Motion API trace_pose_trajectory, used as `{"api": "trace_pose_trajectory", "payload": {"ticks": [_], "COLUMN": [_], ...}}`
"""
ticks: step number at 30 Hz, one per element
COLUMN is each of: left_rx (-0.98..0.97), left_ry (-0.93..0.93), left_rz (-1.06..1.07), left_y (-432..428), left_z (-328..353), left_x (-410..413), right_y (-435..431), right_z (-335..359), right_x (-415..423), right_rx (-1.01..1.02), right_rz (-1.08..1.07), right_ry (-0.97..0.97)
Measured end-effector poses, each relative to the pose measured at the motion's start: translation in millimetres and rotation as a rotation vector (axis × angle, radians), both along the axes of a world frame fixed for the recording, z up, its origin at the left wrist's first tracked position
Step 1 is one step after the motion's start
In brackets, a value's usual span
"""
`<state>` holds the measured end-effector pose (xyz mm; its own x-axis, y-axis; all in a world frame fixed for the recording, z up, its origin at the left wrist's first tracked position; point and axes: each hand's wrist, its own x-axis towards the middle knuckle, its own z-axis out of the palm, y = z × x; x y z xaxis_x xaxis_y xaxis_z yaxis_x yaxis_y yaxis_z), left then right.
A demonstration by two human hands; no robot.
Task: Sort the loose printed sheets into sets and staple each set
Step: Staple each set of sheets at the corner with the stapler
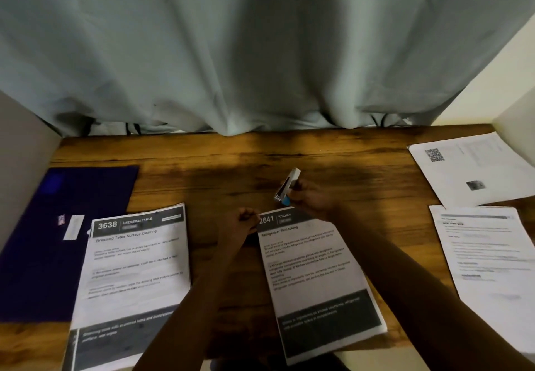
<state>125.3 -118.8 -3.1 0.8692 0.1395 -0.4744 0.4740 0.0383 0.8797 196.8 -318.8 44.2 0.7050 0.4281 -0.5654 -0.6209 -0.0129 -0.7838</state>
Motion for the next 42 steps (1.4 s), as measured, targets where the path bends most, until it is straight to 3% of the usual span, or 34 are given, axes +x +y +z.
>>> {"api": "trace_pose_trajectory", "payload": {"ticks": [6, 15, 22, 27, 42], "left_rx": [0.175, 0.225, 0.305, 0.292, 0.231], "left_ry": [-0.087, -0.146, -0.177, -0.204, -0.141], "left_rz": [-0.071, -0.093, -0.099, -0.066, -0.044], "left_y": [0.5, -3.8, -2.2, -2.0, -1.4], "left_z": [3.3, 5.4, 7.4, 5.9, 13.4], "left_x": [-4.9, -10.2, -13.3, -14.4, -15.0], "right_y": [5.4, 20.5, 24.2, 24.8, 36.2], "right_z": [0.2, 12.6, 19.0, 23.6, 20.3], "right_x": [-9.4, -6.8, -9.8, -11.4, -15.3], "right_rx": [-0.182, -0.402, -0.388, -0.432, -0.477], "right_rz": [0.139, 0.393, 0.346, 0.494, 0.503], "right_ry": [-0.305, -0.427, -0.432, -0.455, -0.450]}}
